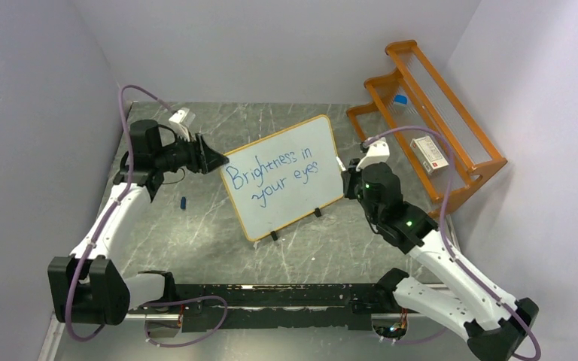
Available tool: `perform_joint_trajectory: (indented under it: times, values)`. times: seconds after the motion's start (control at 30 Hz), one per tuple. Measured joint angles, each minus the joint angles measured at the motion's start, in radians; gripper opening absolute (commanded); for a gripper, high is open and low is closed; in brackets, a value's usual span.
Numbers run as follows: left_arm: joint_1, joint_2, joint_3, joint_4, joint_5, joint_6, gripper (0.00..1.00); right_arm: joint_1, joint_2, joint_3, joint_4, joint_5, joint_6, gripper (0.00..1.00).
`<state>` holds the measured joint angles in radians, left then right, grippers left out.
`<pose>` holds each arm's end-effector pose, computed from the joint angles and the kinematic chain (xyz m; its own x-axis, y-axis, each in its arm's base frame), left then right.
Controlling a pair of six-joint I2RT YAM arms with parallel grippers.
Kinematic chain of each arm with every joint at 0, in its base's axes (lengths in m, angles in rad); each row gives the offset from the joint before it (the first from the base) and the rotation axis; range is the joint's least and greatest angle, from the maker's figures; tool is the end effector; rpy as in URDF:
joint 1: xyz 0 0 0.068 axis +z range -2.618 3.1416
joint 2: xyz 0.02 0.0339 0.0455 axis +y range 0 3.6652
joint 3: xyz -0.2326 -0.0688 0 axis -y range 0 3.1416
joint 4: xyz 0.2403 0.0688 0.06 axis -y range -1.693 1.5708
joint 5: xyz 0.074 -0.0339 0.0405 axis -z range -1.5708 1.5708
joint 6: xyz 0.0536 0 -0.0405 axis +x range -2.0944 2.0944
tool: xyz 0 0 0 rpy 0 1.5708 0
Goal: Write a sentence on the whiteboard
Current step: Pick up the pen cap from the center of the board.
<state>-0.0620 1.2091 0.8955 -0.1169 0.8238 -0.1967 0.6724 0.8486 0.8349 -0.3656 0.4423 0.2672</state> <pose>0.2821 -0.0569 0.2679 -0.5468 -0.0991 -0.8314 0.6126 0.6296 -0.4779 0.1872 0.1198 0.2994 -0.3459 0.0296 -0.9378 -0.1665 0.9817 0.0924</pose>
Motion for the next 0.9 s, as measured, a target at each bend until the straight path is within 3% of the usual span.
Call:
perform_joint_trajectory:
  times: [0.33, 0.47, 0.67, 0.9]
  values:
    - [0.0, -0.186, 0.119, -0.201, -0.27, -0.002, 0.79, -0.001, -0.135, 0.02, -0.063, 0.018, -0.006, 0.0]
    - [0.002, -0.237, 0.121, -0.309, -0.445, -0.006, 0.84, -0.001, -0.196, 0.019, -0.074, 0.018, -0.006, 0.0]
    - [0.026, -0.251, 0.108, -0.429, -0.684, -0.023, 0.83, -0.002, -0.282, 0.008, -0.074, 0.018, -0.006, 0.0]
    - [0.049, -0.128, 0.065, -0.485, -0.775, -0.039, 0.73, -0.002, -0.325, -0.01, -0.074, 0.018, -0.005, 0.0]
